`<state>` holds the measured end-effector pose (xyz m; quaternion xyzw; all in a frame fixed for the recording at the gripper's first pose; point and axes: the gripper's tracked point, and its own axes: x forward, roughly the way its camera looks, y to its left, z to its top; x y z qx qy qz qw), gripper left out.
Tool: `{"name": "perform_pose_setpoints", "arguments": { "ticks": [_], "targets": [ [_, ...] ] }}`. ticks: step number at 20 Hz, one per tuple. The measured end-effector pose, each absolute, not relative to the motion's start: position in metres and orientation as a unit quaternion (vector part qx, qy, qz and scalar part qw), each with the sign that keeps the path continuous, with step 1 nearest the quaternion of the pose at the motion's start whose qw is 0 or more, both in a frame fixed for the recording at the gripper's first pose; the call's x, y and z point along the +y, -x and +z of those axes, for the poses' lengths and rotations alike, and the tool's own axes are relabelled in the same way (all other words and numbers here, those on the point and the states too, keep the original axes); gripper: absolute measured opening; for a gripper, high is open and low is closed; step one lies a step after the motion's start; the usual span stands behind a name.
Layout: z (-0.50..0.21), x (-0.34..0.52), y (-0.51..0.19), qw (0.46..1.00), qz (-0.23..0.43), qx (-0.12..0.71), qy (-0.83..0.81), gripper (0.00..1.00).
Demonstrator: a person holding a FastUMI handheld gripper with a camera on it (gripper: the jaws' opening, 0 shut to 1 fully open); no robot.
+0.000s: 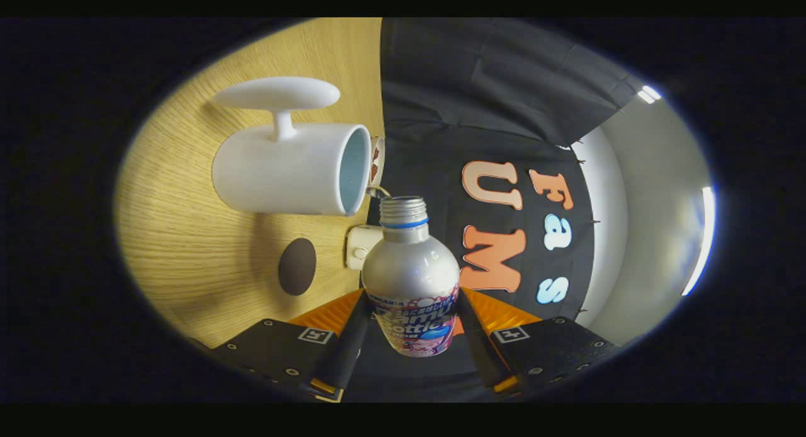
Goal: Take the bottle from table, then pour the juice into the cup, finally place the bottle on the coaster
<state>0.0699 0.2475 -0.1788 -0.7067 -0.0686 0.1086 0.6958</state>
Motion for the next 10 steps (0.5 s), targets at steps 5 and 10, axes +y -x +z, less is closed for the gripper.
{"name": "perform_pose_setpoints", "arguments": {
  "ticks": [5,10],
  "targets": [
    [-0.1762,0.2432,-0.0708,0.693,0.108,-0.068,0.71,0.77],
    [-0.1705,0.2434,-0.0698,0.691,0.105,-0.072,0.711,0.77]
  ]
}}
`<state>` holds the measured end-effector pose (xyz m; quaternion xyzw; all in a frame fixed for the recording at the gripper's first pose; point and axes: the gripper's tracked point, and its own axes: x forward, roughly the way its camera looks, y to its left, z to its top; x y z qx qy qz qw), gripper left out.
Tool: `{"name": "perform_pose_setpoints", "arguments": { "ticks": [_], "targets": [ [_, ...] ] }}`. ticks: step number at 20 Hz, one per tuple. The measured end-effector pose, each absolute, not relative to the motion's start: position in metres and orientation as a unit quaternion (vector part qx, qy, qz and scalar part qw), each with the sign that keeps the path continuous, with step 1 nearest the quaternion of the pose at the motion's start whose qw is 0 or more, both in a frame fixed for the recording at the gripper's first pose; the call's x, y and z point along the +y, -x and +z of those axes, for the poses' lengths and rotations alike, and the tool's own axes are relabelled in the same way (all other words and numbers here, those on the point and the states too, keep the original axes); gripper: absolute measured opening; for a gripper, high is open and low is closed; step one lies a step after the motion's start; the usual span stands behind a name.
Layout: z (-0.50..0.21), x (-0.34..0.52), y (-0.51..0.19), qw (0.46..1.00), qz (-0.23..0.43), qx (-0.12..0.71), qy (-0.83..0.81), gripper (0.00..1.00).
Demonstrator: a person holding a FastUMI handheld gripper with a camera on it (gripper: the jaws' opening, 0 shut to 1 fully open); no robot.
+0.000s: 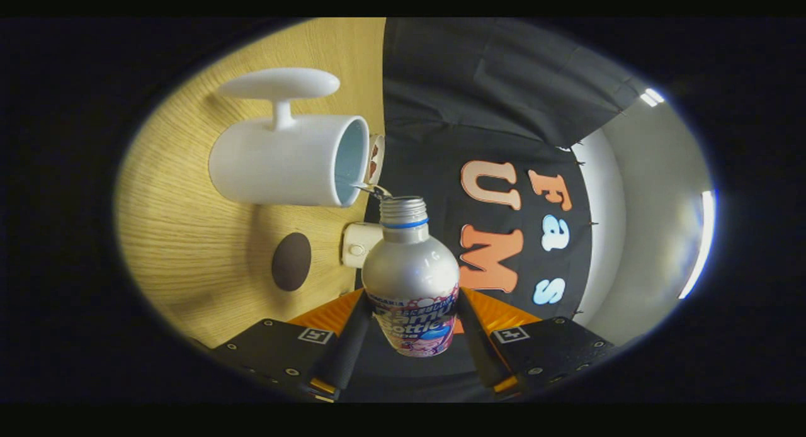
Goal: Take the bottle from table, then pour the juice into the cup, finally place the bottle on the coaster
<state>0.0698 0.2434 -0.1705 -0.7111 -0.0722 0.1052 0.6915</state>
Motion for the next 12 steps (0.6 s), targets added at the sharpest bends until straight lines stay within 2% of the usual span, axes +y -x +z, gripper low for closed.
{"name": "perform_pose_setpoints", "arguments": {
  "ticks": [12],
  "targets": [
    [-0.1672,0.245,-0.0692,0.681,0.107,-0.078,0.72,0.77]
  ]
}}
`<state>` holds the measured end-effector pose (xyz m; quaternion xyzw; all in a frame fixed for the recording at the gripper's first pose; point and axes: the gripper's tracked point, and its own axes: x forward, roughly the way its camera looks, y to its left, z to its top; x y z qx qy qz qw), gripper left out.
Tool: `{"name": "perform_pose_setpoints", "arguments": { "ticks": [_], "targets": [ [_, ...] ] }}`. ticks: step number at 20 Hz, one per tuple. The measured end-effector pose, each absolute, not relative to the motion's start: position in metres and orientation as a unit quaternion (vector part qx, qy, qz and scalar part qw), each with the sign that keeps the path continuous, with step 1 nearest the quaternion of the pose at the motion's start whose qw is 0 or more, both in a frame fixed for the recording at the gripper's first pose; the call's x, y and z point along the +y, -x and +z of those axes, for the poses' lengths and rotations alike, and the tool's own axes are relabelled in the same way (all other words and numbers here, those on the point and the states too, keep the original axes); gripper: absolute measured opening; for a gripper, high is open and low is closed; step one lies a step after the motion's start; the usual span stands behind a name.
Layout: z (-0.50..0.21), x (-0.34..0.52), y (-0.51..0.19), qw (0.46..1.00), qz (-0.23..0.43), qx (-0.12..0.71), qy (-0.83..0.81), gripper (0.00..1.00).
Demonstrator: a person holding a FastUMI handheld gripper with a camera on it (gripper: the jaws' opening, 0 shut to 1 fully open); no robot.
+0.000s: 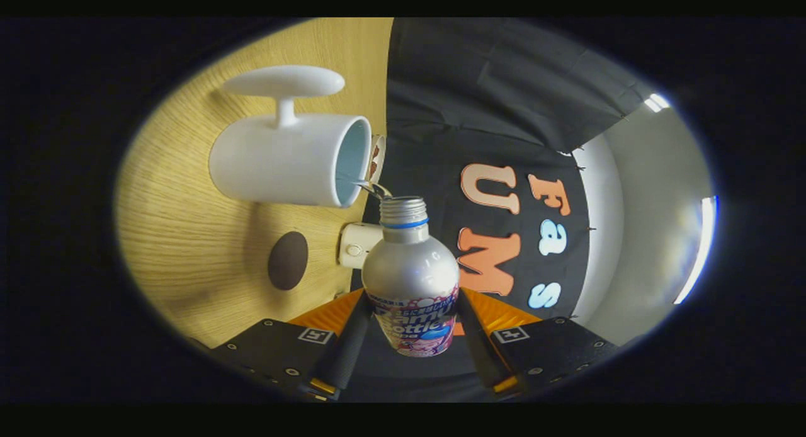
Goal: Take the bottle from table, then pour the juice into the cup, finally place the bottle on the coaster
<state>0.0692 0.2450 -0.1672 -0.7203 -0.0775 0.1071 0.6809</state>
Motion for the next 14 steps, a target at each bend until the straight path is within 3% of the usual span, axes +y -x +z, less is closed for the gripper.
{"name": "perform_pose_setpoints", "arguments": {
  "ticks": [14],
  "targets": [
    [-0.1579,0.2501,-0.0697,0.663,0.109,-0.089,0.735,0.77]
  ]
}}
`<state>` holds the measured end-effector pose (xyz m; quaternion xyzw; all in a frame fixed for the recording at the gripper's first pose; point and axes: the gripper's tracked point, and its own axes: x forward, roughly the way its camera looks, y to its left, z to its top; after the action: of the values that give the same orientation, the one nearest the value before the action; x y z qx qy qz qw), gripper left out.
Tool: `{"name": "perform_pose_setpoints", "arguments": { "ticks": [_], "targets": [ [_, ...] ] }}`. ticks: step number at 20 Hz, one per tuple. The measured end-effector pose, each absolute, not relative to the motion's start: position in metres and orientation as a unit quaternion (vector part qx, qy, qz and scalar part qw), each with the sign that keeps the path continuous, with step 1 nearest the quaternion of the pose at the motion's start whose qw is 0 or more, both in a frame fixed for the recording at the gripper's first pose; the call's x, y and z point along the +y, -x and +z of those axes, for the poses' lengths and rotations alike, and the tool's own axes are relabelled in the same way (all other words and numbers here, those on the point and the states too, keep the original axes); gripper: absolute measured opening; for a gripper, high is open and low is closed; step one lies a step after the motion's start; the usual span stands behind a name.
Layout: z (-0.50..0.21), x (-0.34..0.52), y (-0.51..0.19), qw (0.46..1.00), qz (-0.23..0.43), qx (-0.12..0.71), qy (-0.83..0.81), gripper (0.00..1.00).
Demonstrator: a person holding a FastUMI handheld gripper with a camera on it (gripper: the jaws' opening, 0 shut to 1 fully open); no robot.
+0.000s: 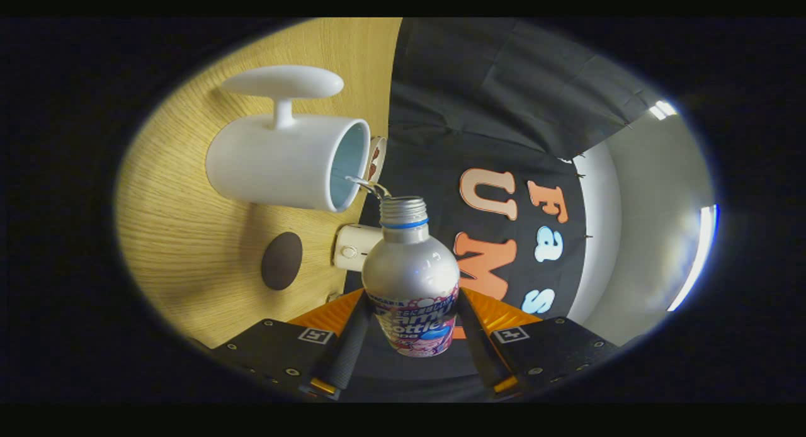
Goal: Take the bottle from table, then pour the juice into the cup, finally place the bottle on the coaster
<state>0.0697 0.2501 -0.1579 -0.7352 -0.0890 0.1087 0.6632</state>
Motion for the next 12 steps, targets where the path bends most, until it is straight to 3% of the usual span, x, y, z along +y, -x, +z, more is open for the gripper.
{"name": "perform_pose_setpoints", "arguments": {
  "ticks": [12],
  "targets": [
    [-0.1529,0.2522,-0.0727,0.644,0.109,-0.098,0.751,0.77]
  ]
}}
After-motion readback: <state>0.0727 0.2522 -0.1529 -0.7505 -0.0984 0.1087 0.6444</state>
